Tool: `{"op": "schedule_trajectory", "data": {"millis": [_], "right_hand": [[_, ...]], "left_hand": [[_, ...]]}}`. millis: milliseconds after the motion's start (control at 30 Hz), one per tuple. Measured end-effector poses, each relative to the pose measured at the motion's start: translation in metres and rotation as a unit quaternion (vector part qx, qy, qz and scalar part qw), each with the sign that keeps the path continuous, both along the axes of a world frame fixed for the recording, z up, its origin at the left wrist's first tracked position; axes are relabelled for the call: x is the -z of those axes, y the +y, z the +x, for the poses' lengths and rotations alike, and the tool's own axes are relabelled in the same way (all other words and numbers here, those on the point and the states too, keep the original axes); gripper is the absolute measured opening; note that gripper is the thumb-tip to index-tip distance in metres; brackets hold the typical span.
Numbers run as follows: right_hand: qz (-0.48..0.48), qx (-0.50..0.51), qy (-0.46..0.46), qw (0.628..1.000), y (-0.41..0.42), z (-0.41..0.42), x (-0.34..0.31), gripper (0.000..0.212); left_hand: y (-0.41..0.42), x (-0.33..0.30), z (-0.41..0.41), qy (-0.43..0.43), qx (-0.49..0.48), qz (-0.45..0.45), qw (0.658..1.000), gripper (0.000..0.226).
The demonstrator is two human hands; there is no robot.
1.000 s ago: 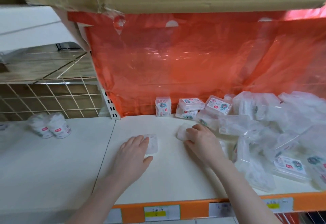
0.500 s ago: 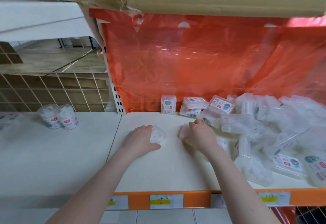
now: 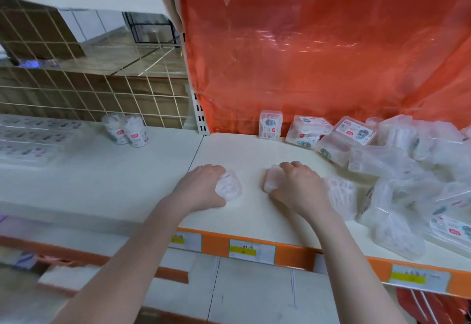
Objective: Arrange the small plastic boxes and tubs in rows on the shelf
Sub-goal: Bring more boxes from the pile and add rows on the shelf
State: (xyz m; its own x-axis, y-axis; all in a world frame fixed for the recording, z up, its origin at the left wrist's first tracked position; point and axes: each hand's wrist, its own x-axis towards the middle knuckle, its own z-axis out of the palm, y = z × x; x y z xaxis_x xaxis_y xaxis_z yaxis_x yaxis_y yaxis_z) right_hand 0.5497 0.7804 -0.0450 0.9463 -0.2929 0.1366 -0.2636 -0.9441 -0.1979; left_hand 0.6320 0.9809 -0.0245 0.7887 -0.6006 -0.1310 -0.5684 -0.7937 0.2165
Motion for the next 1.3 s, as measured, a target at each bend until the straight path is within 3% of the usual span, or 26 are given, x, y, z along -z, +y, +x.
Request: {"op": "schedule_trajectory", "data": {"millis": [167,600,967,1300], "right_hand": [[-0.005,-0.046,0.004,0.999,0.026,-0.004,0.001,0.049],[-0.072,-0.094,-0.012,0.993,0.171,0.022,-0.025,0.039],[-0.041,-0.12,-0.015,0.992,0.369,0.069,-0.025,0.042],[-0.033,-0.169,-0.025,0.985,0.479,0.137,-0.025,0.046]], "left_hand": [[0.035,-0.005,-0.006,-0.014,-0.024,-0.016,0.999,0.06],[0.194,-0.02,0.011,-0.056,-0.05,-0.033,0.997,0.062],[0.403,-0.028,0.038,-0.056,-0.07,0.017,0.996,0.063],[0.51,-0.031,0.078,-0.063,-0.13,0.001,0.99,0.063]]}}
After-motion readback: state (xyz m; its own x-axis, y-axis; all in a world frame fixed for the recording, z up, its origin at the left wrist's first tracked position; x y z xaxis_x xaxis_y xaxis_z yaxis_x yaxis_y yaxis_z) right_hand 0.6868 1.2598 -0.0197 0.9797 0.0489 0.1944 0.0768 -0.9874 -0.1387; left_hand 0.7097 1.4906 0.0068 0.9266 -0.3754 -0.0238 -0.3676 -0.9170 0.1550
